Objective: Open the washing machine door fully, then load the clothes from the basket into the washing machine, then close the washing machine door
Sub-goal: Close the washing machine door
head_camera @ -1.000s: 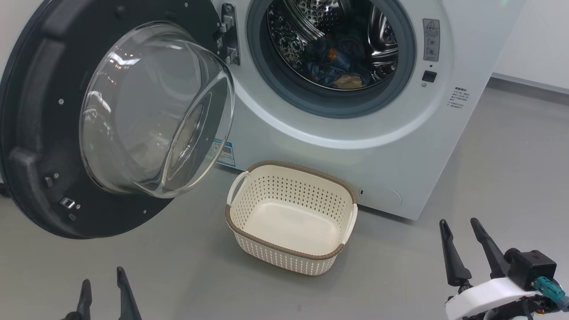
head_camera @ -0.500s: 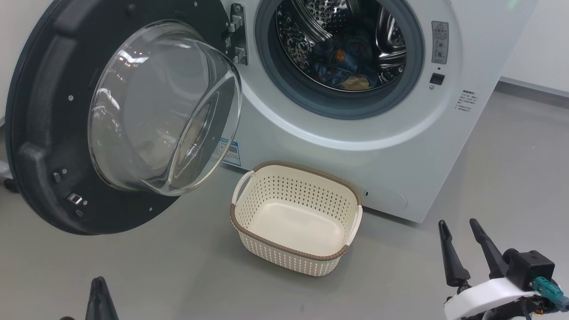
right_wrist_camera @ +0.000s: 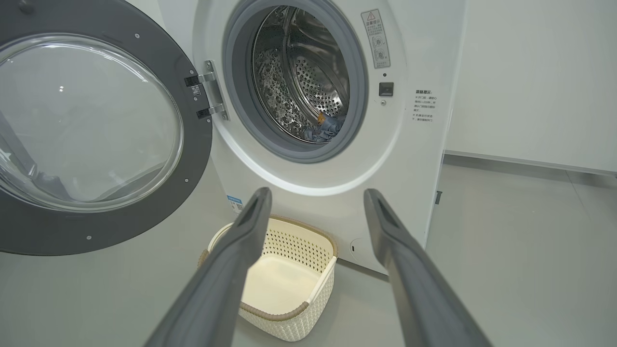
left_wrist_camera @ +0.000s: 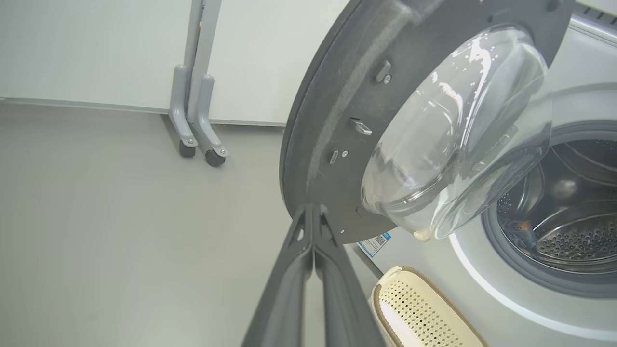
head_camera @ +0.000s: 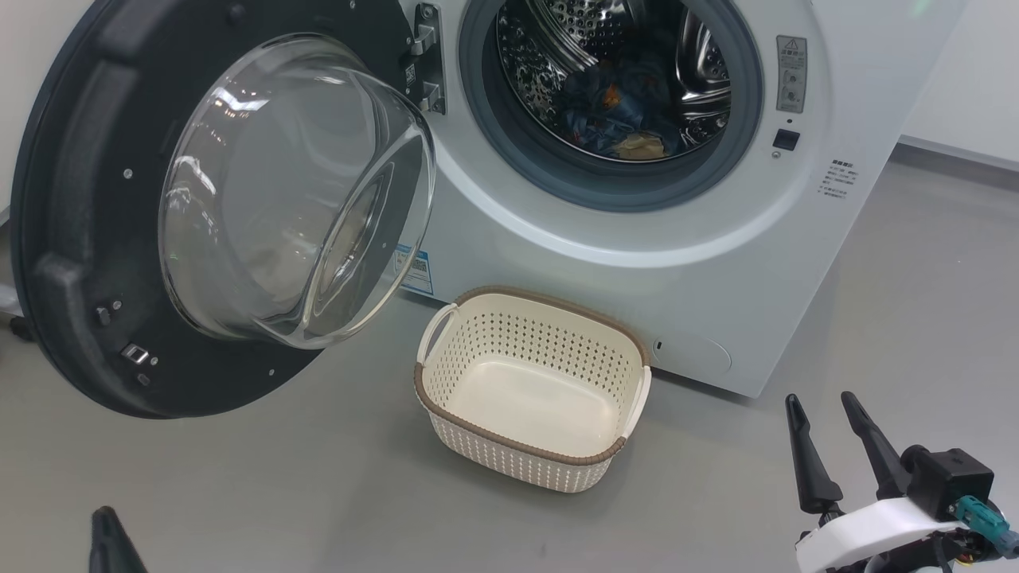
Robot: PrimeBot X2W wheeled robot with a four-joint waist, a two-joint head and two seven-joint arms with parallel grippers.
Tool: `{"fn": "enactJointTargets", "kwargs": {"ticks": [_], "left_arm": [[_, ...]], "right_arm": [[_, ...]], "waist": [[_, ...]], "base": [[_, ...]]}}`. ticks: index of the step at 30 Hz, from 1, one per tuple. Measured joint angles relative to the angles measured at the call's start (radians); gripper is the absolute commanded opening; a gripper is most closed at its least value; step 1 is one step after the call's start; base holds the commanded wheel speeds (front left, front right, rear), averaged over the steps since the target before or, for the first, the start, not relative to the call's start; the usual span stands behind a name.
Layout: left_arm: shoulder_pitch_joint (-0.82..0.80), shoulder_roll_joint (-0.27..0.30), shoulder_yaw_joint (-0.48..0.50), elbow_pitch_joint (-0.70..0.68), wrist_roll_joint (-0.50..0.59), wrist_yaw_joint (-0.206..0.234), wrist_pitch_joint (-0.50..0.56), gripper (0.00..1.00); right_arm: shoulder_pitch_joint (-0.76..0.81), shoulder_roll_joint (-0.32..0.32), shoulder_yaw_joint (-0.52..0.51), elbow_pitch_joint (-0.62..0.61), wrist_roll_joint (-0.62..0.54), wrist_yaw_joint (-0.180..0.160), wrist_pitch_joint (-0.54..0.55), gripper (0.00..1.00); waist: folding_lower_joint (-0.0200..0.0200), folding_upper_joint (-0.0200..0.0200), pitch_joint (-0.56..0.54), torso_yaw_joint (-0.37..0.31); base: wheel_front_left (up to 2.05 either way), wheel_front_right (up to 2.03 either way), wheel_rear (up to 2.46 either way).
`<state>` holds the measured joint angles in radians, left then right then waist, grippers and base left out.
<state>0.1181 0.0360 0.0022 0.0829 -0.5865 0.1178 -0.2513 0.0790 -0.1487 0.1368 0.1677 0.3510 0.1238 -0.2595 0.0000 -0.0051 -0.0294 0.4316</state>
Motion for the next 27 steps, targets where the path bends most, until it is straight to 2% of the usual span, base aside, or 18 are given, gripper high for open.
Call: {"fn": "enactJointTargets", "kwargs": {"ticks": [8, 12, 21, 27], "left_arm": [[-0.014, -0.001, 0.137, -0.069, -0.254, 0.003, 0.0, 0.0], [-0.053, -0.002, 0.236, -0.097, -0.355, 0.001, -0.003, 0.0], [-0.174, -0.005, 0.388, -0.076, -0.591, -0.076, -0.005, 0.0], [-0.273, 0.033, 0.478, -0.031, -0.726, -0.081, 0.052, 0.0]], "right_arm": [[0.0, 0.005, -0.008, -0.002, 0.0, 0.0, 0.0, 1.0], [0.0, 0.004, -0.011, -0.005, 0.0, 0.0, 0.0, 1.0], [-0.001, -0.002, -0.012, -0.009, -0.001, 0.0, 0.0, 1.0], [-0.001, -0.006, -0.011, -0.01, -0.002, 0.0, 0.0, 1.0]], "waist": [[0.0, 0.0, 0.01, 0.006], [0.0, 0.0, 0.027, 0.01], [0.0, 0.0, 0.057, 0.014], [0.0, 0.0, 0.072, 0.012]], "base": [[0.0, 0.0, 0.0], [0.0, 0.0, 0.0], [0.0, 0.0, 0.0], [0.0, 0.0, 0.0]]}}
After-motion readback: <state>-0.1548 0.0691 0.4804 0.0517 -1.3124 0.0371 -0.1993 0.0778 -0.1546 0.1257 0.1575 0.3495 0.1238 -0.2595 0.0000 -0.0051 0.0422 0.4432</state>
